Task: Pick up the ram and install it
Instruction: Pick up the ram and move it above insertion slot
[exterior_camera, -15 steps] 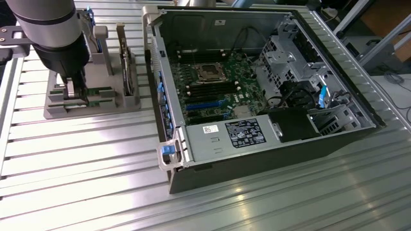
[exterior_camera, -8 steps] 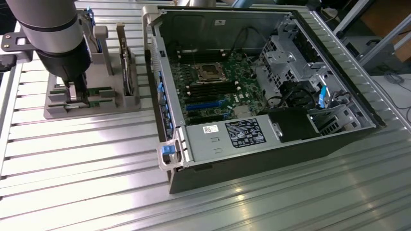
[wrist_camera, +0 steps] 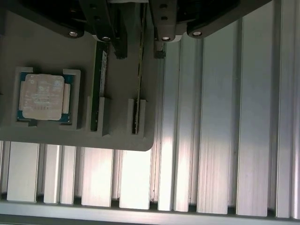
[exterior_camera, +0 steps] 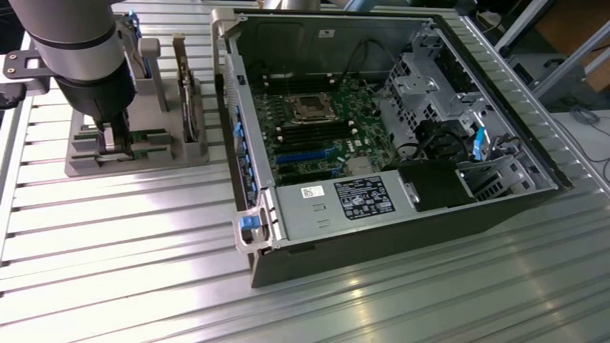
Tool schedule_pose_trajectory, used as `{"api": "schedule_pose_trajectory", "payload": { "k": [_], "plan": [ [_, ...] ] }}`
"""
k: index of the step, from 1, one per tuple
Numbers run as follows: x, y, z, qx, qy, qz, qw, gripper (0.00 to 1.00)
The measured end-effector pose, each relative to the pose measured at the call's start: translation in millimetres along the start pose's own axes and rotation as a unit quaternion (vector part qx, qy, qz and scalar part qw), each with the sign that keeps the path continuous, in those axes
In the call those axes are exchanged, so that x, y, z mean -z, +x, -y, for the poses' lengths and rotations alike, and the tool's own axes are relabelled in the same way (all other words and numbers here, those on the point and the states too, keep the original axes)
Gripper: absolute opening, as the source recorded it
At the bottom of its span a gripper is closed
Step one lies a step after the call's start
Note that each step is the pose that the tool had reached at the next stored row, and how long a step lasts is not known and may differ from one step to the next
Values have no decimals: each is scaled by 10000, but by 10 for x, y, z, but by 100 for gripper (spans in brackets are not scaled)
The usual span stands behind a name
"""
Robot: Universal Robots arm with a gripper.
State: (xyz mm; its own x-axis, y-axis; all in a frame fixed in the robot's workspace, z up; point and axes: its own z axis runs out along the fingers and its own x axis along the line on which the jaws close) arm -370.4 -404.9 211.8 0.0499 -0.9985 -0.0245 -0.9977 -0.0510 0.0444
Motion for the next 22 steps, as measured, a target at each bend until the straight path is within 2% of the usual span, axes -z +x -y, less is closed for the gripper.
{"api": "schedule_pose_trajectory", "payload": {
  "k": [2,6,15,22],
  "plan": [
    [0,0,0,0,0,0,10000,35],
    [0,0,0,0,0,0,10000,12],
    [5,0,0,0,1,0,10000,12],
    [99,-3,-5,0,0,0,10000,12]
  ]
}}
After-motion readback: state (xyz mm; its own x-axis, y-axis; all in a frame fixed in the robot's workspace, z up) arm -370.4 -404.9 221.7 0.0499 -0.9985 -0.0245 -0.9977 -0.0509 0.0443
